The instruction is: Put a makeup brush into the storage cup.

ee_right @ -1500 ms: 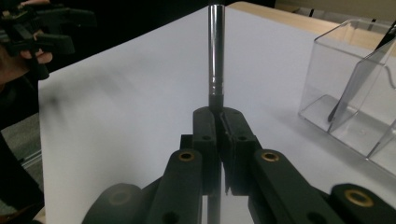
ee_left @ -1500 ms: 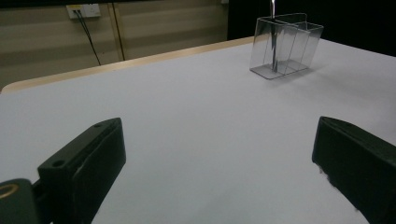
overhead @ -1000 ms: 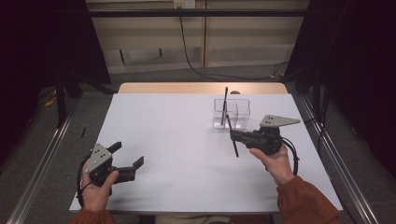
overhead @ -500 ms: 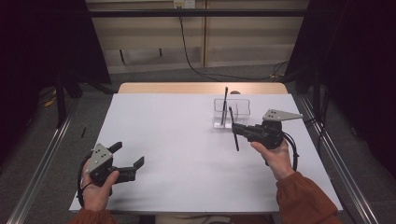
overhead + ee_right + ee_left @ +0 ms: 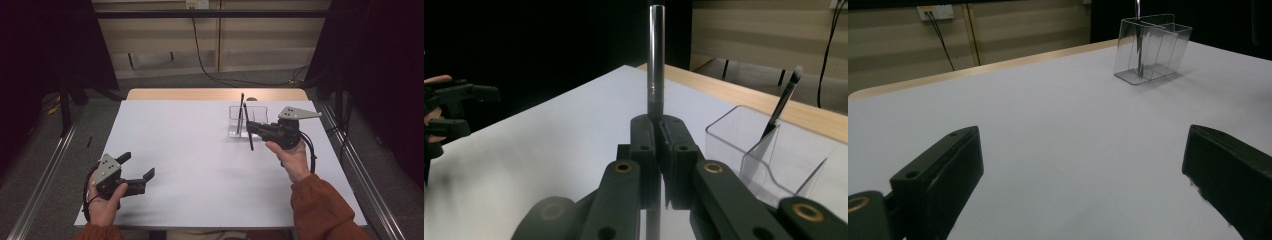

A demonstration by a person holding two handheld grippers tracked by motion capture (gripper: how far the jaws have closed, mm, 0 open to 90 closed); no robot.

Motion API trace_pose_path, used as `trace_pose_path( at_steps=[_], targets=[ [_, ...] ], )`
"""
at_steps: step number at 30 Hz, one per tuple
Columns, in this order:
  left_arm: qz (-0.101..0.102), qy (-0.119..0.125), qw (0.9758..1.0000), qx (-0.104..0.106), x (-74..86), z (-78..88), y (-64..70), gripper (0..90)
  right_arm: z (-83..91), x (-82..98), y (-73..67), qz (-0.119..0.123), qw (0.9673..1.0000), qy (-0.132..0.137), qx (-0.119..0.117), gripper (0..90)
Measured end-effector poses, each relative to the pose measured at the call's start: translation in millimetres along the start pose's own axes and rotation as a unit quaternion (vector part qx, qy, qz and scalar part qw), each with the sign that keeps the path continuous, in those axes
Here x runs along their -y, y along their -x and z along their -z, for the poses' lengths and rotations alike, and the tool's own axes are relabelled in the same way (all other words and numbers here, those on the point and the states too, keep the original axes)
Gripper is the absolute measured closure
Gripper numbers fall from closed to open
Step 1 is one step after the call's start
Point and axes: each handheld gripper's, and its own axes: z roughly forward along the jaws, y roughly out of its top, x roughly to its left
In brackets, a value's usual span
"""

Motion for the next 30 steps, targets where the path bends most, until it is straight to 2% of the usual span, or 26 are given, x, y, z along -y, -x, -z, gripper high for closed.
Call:
trace_pose_path(
  at_steps=[8, 30],
  targets=[
    [0.0, 0.0, 1.0, 0.0, 0.0, -0.2, 0.1, 3.0, -5.3, -14.5, 6.5, 0.008, 0.9999, 0.009, 0.011, 84.9],
    [-0.002, 0.0, 1.0, 0.003, -0.2, -0.8, 0.0, 3.0, -28.6, -40.7, 17.4, 0.029, 0.9991, 0.011, 0.027, 84.9]
  ],
)
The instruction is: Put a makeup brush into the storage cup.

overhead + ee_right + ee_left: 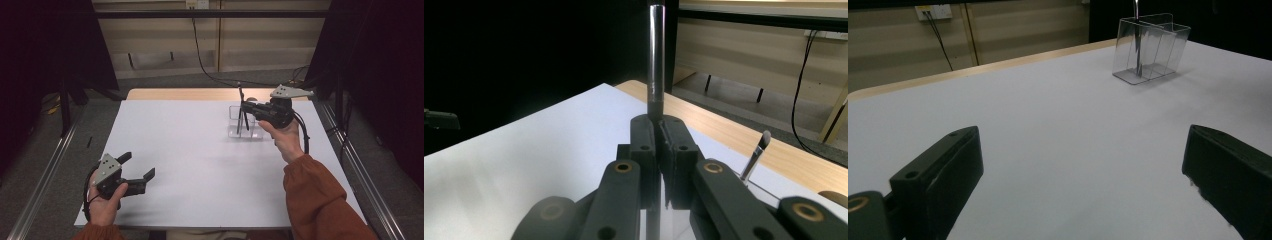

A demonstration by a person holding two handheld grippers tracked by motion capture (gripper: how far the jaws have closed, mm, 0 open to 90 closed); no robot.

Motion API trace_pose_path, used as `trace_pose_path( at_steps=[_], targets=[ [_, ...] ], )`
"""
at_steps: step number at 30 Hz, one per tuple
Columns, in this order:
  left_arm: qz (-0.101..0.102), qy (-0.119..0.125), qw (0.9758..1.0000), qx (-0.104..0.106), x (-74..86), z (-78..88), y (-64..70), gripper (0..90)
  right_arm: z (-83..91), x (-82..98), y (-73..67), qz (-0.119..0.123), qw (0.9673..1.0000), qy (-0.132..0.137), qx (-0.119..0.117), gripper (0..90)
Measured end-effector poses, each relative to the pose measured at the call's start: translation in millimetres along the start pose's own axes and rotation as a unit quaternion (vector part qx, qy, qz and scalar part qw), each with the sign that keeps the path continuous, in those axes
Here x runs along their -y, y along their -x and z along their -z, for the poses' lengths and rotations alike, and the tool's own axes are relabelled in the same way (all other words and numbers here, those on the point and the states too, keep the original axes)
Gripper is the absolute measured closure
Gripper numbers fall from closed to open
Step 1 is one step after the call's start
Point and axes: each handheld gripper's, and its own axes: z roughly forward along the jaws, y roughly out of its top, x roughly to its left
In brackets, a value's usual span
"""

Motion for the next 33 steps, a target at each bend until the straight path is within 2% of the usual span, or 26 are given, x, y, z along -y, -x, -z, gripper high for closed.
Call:
trace_pose_path(
  at_steps=[9, 15, 28, 33],
  targets=[
    [0.0, 0.0, 1.0, 0.0, 0.1, -0.1, 0.6, 3.0, -13.5, -11.1, 7.7, 0.002, 0.9999, 0.006, 0.013, 84.9],
    [-0.001, 0.001, 1.0, 0.001, 0.1, 0.0, 0.5, 3.0, -28.1, -13.1, 13.3, 0.001, 0.9997, -0.003, 0.024, 84.9],
    [-0.001, 0.001, 1.0, 0.003, 0.0, -0.4, 0.4, 3.0, -46.6, -16.9, 26.3, -0.02, 0.9989, 0.005, 0.042, 84.9],
    [-0.001, 0.001, 1.0, 0.005, 0.0, -1.1, 0.9, 3.0, -51.6, -20.1, 27.6, -0.018, 0.9989, 0.011, 0.042, 84.8]
  ],
)
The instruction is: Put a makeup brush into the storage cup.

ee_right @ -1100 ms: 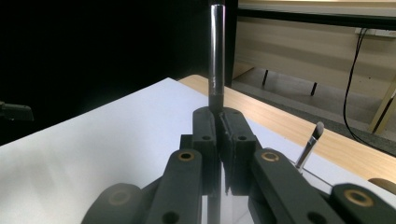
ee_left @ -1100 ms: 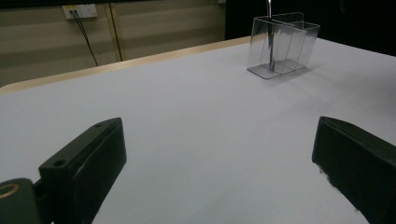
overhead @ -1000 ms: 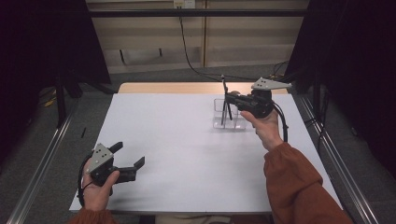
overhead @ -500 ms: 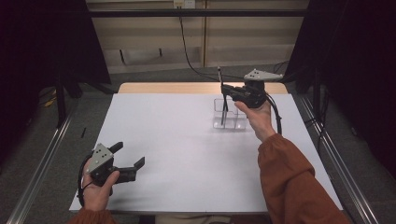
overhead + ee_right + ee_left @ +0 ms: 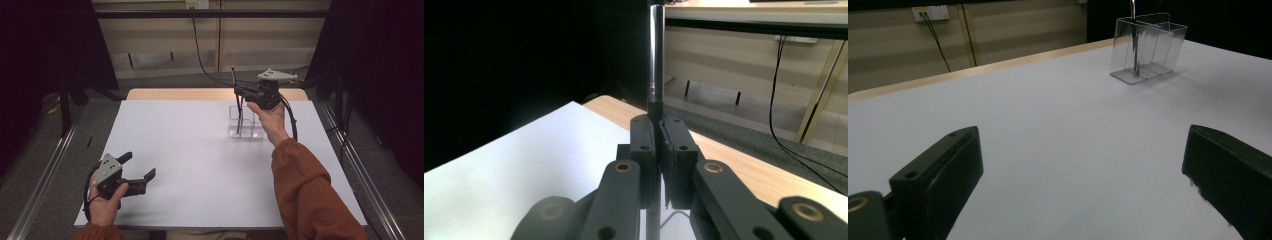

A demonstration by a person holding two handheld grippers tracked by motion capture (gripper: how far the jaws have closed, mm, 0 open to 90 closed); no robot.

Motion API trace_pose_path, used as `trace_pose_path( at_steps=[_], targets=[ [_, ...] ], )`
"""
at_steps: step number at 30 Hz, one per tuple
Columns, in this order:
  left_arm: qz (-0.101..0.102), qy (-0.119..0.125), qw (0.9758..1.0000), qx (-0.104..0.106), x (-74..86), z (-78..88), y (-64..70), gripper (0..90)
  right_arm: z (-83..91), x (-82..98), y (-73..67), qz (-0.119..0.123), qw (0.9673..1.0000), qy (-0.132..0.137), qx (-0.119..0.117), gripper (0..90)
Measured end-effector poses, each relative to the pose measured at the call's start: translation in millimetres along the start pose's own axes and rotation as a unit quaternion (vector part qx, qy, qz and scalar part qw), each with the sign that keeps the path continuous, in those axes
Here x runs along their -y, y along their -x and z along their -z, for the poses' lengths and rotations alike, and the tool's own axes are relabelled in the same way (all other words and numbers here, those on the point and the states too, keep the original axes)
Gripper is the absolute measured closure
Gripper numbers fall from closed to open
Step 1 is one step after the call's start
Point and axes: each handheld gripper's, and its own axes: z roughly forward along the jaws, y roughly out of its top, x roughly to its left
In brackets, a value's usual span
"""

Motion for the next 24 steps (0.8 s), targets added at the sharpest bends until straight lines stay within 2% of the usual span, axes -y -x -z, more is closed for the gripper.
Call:
trace_pose_path(
  at_steps=[12, 18, 24],
  targets=[
    [0.0, -0.001, 1.0, 0.001, 0.0, 0.4, -0.1, 2.9, -10.9, 2.5, 0.8, 0.003, 1.0, -0.005, 0.006, 84.8],
    [0.001, -0.001, 1.0, 0.0, 0.3, 0.6, -0.5, 2.4, -14.4, 11.3, 5.3, -0.006, 0.9999, -0.012, 0.009, 84.8],
    [0.002, -0.001, 1.0, -0.001, 0.4, 1.0, -0.5, 2.4, -18.8, 15.7, 5.6, -0.005, 0.9998, -0.017, 0.011, 84.8]
  ],
)
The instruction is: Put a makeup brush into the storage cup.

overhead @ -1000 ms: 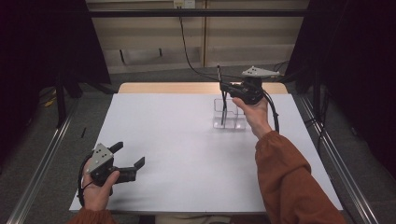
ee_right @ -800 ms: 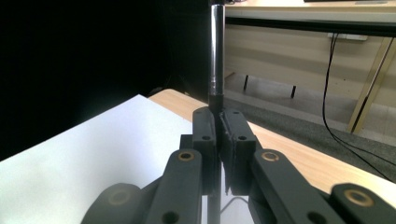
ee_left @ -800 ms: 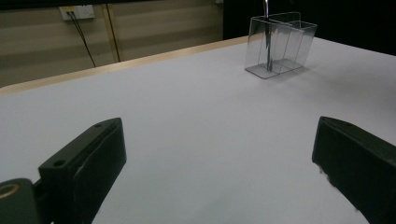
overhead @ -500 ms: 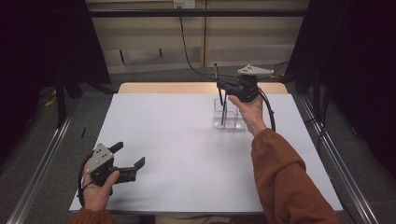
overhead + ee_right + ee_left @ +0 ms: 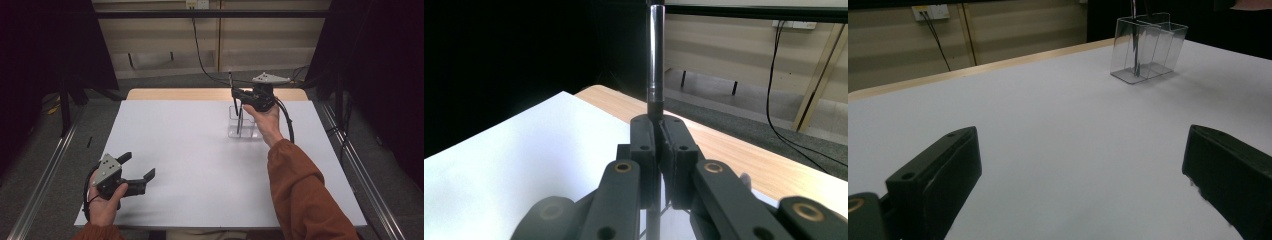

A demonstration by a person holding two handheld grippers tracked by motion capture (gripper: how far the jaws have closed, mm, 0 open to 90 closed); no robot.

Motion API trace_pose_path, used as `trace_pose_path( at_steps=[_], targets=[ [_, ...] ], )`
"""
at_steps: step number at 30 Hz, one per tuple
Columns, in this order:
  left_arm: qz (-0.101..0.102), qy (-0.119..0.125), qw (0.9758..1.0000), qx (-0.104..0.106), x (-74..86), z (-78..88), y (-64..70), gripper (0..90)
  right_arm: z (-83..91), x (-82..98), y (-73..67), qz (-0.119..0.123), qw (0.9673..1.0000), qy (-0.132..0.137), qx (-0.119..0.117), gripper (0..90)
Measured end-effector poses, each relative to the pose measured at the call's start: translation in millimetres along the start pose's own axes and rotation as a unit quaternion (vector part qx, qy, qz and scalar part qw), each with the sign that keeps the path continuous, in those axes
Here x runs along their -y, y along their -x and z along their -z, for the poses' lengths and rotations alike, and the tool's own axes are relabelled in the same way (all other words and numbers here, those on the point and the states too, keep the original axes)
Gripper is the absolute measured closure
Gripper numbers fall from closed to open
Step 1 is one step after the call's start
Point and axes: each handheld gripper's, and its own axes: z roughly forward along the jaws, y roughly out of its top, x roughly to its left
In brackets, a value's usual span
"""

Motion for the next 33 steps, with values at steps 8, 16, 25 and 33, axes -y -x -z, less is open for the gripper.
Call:
trace_pose_path(
  at_steps=[8, 16, 25, 33],
  targets=[
    [-0.001, -0.001, 1.0, 0.001, 0.1, -0.4, 0.4, 2.4, -5.1, 3.4, 0.7, 0.006, 0.9999, -0.013, 0.004, 84.8],
    [-0.001, -0.002, 1.0, 0.001, 0.3, -0.1, -0.2, 2.5, -6.7, 11.2, 3.9, -0.001, 0.9998, -0.016, 0.007, 84.7],
    [-0.004, -0.004, 1.0, 0.001, 0.2, -0.5, 0.3, 2.5, -7.2, 23.4, 7.4, -0.01, 0.9996, -0.023, 0.01, 84.7],
    [-0.005, -0.003, 1.0, 0.002, 0.3, -0.3, 0.2, 2.6, -8.4, 30.7, 8.6, -0.012, 0.9994, -0.031, 0.012, 84.7]
  ],
)
